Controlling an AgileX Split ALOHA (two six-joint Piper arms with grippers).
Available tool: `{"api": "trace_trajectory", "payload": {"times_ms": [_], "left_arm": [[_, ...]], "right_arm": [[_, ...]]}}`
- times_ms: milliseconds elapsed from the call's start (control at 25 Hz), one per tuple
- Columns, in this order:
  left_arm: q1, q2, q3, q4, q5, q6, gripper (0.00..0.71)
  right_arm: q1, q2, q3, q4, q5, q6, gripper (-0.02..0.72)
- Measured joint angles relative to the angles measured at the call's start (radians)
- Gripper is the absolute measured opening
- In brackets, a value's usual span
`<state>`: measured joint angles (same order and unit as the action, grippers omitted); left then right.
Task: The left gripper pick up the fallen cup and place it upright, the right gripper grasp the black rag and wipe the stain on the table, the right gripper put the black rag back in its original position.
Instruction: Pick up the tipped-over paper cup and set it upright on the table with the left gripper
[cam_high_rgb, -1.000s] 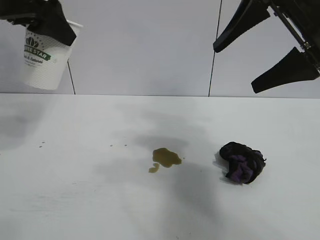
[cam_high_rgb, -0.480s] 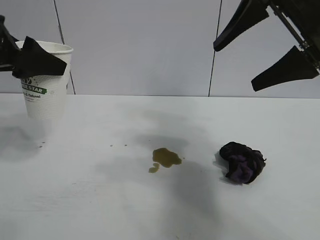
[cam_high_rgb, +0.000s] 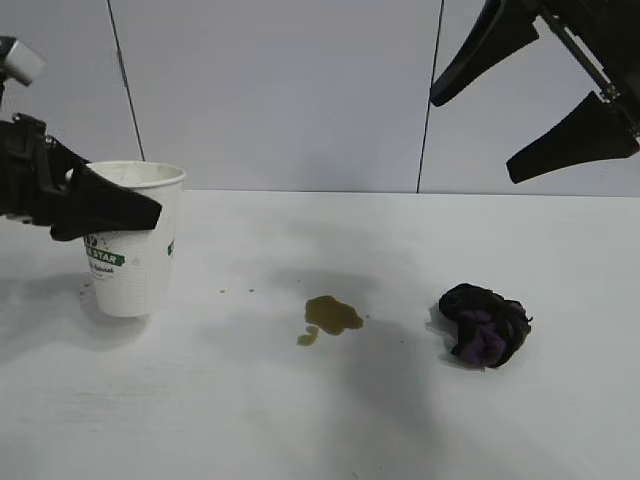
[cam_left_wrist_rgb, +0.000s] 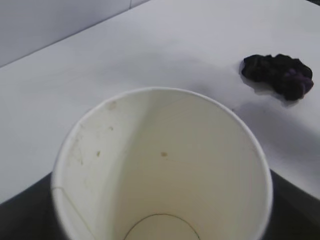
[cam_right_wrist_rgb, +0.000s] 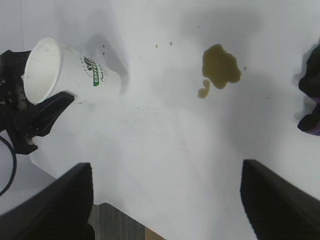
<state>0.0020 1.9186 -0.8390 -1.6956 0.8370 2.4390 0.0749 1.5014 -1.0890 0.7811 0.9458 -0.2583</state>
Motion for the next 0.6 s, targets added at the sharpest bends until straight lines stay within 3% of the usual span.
{"api": "trace_trajectory", "payload": {"times_ms": [120,320,600], "left_arm": [[0.000,0.000,-0.001,-0.002,-0.004,0.013,0.593],[0.000,0.000,-0.001,-0.002,-0.063,0.023,0.678],[0.000,-0.013,-0.001,0.024,-0.135,-0.042,0.693]], "right_arm": [[0.000,0.000,0.000,-0.001,-0.001,0.000,0.558],[0.000,0.000,0.000,-0.005,-0.008,0.000,0.558],[0.000,0.000,0.000,-0.007,-0.026,0.000,0.558]]}}
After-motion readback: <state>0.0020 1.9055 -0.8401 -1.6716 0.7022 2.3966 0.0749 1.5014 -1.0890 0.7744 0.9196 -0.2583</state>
